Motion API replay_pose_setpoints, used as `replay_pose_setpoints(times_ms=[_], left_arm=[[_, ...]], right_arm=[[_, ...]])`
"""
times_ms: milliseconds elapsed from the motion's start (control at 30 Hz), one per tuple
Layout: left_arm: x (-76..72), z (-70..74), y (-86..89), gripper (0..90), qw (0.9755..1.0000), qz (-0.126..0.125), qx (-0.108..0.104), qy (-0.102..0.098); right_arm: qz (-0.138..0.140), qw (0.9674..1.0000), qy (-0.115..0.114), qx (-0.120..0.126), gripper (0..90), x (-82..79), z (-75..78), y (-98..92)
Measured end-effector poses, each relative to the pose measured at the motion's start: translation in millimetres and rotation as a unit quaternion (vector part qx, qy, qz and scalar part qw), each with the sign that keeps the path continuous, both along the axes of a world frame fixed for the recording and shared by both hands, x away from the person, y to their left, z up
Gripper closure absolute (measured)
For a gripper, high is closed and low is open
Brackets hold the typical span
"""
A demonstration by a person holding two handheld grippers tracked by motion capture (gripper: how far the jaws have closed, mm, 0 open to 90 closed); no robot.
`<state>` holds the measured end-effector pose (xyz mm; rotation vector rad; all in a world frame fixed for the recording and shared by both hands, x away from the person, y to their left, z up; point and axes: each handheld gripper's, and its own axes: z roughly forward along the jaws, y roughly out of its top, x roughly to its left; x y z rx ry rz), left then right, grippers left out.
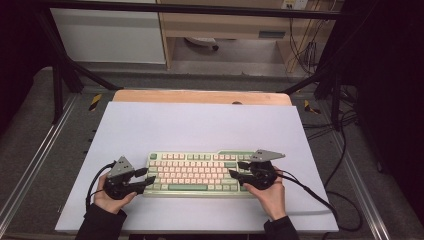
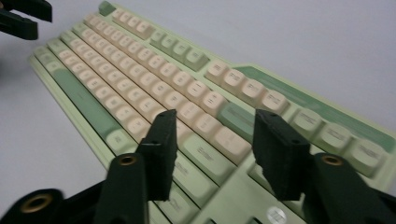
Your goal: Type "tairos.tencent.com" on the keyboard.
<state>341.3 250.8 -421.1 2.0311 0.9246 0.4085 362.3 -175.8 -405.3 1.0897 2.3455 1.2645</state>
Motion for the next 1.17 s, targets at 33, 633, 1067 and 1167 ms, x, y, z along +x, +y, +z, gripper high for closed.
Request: replay_pose_setpoints(times_ms=[33,633,1067,1167], left_arm=[[0.0,-0.3,1.9,45.3,1.0,0.002,0.001,0.001],[-6.6,-11.7,20.7,10.7,0.9997,-0.01,0.016,0.014],[-7.4,-14.9,23.8,8.3,0.9996,-0.013,0.015,0.018],[-7.2,-14.9,24.3,8.5,0.9996,-0.013,0.014,0.018]], right_arm=[[-0.002,1.0,0.001,-0.003,41.3,-0.8,-0.5,-4.6],[-0.034,0.9989,0.032,0.001,4.4,-12.3,-26.9,-73.9],[-0.039,0.9988,0.029,-0.003,0.8,-22.2,-35.2,-87.0],[-0.037,0.9989,0.03,-0.001,0.5,-22.4,-34.9,-87.0]])
